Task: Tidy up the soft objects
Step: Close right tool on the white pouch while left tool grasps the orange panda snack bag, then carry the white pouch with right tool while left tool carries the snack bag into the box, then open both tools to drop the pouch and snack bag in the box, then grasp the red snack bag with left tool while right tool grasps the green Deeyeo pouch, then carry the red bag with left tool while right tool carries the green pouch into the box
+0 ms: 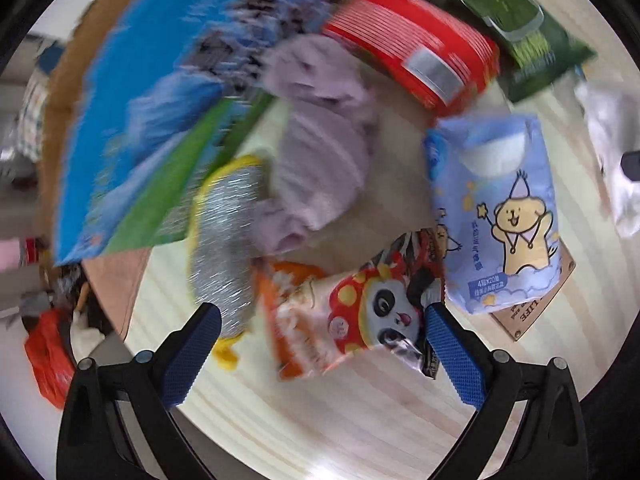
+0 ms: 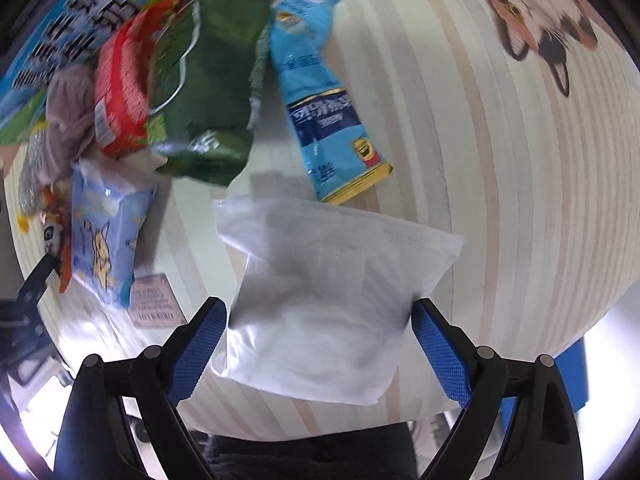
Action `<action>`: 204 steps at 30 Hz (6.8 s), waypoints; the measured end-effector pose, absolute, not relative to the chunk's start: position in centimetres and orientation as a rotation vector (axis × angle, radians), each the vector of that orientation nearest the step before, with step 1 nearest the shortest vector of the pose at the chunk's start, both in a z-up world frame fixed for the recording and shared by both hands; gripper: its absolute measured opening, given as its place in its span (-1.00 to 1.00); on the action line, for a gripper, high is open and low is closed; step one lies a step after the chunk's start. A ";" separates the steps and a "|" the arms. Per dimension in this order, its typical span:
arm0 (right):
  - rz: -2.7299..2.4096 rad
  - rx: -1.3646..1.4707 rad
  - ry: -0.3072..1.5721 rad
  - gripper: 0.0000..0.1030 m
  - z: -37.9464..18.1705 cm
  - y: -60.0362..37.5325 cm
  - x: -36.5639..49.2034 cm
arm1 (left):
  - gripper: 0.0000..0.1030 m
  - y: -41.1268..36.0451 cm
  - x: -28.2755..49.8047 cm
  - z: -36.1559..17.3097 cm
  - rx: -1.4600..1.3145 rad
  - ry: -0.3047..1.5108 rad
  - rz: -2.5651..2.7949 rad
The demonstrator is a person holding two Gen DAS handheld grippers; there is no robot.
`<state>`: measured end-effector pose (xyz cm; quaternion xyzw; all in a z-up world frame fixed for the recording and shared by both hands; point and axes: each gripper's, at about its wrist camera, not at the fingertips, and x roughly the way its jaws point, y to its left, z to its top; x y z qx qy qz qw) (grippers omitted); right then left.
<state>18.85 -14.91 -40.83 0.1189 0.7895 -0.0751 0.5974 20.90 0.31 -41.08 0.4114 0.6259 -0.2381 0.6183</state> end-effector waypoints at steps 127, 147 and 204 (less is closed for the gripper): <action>-0.105 0.105 1.554 0.96 -32.7 -12.2 30.3 | 0.99 9.6 30.1 -32.0 0.344 1.463 0.021; -0.158 0.429 1.704 -0.23 -39.2 -21.0 22.5 | 0.29 -3.7 32.0 -38.3 0.027 1.717 -0.294; 0.111 0.191 1.649 -0.28 -31.7 -12.4 45.1 | -0.18 0.2 47.3 -33.0 -0.281 1.780 -0.195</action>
